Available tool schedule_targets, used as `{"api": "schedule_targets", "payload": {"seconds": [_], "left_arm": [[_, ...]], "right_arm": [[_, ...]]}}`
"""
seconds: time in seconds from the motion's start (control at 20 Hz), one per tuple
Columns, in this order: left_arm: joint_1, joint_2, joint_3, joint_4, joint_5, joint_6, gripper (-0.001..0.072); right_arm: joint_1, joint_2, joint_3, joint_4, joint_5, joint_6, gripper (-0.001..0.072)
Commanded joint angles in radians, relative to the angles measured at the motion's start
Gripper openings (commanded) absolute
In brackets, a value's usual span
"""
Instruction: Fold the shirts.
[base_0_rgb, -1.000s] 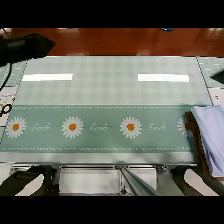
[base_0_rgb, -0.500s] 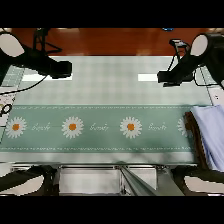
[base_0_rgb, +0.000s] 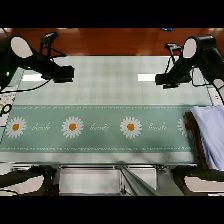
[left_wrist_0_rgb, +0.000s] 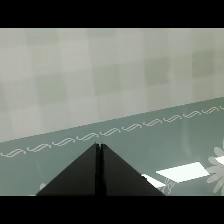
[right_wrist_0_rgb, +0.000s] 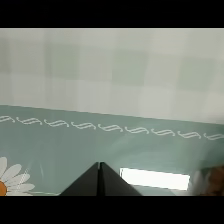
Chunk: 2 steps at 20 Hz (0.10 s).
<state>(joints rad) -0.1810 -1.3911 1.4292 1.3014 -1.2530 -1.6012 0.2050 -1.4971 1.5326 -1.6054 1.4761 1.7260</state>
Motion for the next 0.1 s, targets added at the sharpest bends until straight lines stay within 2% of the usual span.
{"api": "schedule_targets", "payload": {"seconds": [0.0, 0.05], "left_arm": [[0.0, -0.013, 0.001, 0.001, -0.001, -0.001, 0.002], [0.0, -0.014, 0.001, 0.0, -0.001, -0.001, 0.0021]], "right_arm": [[0.002, -0.001, 0.001, -0.002, 0.001, 0.001, 0.0024], [0.002, -0.001, 0.001, -0.002, 0.001, 0.001, 0.0024]]}}
